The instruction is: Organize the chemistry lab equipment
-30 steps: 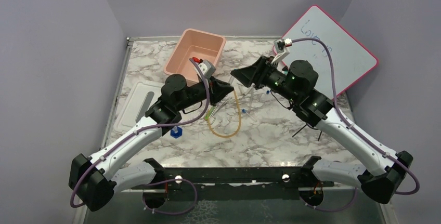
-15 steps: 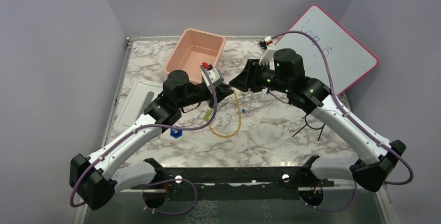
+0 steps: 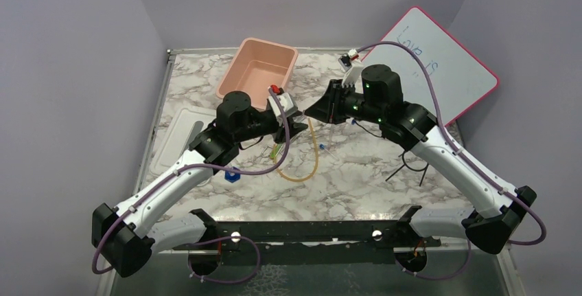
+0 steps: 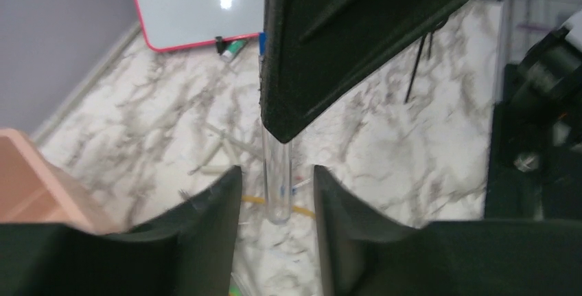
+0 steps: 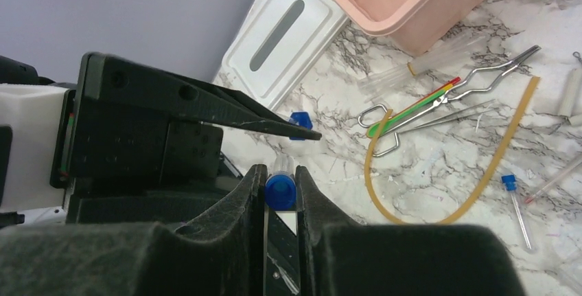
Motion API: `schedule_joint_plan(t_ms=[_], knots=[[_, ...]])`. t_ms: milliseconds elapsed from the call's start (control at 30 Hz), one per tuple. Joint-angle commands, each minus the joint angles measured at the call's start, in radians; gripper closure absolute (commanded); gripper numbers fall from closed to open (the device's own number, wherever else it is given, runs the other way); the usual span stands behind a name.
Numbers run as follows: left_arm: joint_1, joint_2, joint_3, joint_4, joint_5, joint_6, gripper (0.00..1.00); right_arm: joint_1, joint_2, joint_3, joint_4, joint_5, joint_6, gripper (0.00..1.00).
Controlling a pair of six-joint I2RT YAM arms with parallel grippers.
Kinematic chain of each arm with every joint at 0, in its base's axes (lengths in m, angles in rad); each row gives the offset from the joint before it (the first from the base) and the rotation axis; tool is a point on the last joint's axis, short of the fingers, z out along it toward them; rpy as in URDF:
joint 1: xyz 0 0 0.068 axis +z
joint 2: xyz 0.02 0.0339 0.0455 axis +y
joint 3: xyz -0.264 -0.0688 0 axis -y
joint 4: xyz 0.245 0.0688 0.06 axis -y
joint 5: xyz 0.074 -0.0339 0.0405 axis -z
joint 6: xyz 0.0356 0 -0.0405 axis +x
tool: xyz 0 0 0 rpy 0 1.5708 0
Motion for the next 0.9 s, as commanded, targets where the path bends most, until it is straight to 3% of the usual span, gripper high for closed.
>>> schedule_joint_plan(t_ms=[0,167,267,433,600,867], knots=[[-0.003,-0.008,0.058,-0.043,-0.061,-0.052,0.38,0.004,-0.030,0.039,-0.014,0.008,-0.035,0.86],[-0.004,-0.064,0.062,-0.088,-0.230,-0.128,0.19,0.003,-0.037,0.054,-0.070,0.199,-0.114,0.86],[-0.004,-0.108,0.079,-0.161,-0.345,-0.184,0.14,0.001,-0.045,0.025,-0.100,0.360,-0.155,0.86],[-0.004,-0.183,0.076,-0.226,-0.442,-0.301,0.13,-0.002,-0.062,-0.102,-0.099,0.632,-0.195,0.86],[-0.004,-0.229,0.029,-0.209,-0.448,-0.350,0.13,-0.003,-0.046,-0.257,-0.030,0.829,-0.201,0.86],[-0.004,-0.241,-0.031,-0.137,-0.395,-0.390,0.13,-0.059,0.010,-0.426,0.115,0.879,-0.124,0.86]])
